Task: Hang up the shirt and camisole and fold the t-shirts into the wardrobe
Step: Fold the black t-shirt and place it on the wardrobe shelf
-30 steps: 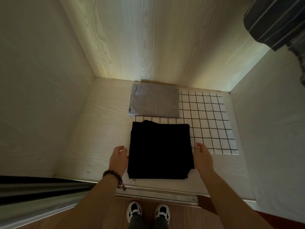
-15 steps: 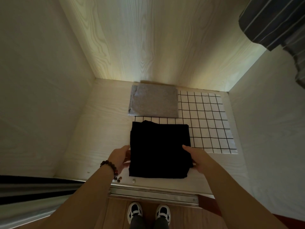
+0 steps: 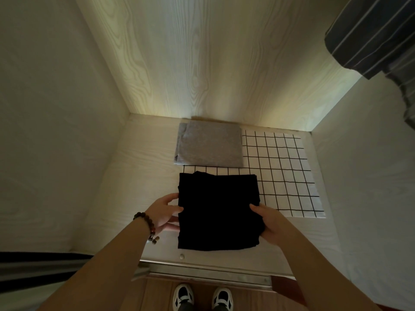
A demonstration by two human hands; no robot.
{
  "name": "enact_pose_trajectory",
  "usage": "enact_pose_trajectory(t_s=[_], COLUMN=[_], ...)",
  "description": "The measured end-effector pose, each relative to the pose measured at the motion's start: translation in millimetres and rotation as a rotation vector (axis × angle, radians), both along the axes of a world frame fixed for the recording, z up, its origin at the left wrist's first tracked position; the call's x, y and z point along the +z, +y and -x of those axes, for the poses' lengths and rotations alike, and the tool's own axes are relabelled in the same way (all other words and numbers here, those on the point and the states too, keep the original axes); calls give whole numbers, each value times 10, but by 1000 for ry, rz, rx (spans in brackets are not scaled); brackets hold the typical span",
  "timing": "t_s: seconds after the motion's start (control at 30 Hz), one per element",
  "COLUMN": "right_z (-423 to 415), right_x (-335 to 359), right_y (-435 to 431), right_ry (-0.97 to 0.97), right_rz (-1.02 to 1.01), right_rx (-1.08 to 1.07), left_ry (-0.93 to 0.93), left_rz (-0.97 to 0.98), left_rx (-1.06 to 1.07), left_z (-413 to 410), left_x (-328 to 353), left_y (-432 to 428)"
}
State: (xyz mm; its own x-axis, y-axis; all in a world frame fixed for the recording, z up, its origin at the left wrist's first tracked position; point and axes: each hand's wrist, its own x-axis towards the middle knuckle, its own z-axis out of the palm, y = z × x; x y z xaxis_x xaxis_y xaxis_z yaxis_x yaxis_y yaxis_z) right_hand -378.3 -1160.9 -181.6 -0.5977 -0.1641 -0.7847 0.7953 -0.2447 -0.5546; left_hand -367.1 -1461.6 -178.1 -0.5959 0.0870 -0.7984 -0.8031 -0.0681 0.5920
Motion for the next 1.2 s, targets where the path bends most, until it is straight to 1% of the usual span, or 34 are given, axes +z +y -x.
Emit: enact_pose_trajectory(t_s=[0.23,0.37,0.5,0.67,0.83,0.9,0.97,1.03,1.07,1.1,1.17,1.2], right_z=[96,221,286,228,212,219,222,213,205,192,157,152], right_x=[136,161,54,-116,-178,-204,-266,-333,-346,-334,-271,-246], right_y=[-85,-188,-299,-337,-278,-258,-252,-262,-270,-290,-359,-403], right_ry=[167,206,169,71,75,66,42,31,44,75,169,251], right_rz=[54,81,77,26,-77,-143,-233,-370,-475,-598,-904,-1086], right_rx=[33,16,-1,-101,-122,-116,-98,-66,-27,36,167,207], left_ry=[137,185,173,110,86,60,33,12,23,71,228,323], left_rz=[42,66,94,123,102,106,152,223,283,405,771,929], left_rx=[-82,-78,-69,-35,38,62,54,62,77,67,-45,-98], left_z=[104,208,286,265,235,208,173,146,138,139,152,159], left_x=[121,126,55,-99,-165,-198,-204,-236,-268,-292,-310,-315], left_y=[-82,-171,-229,-258,-292,-298,-275,-236,-212,-187,-136,-97])
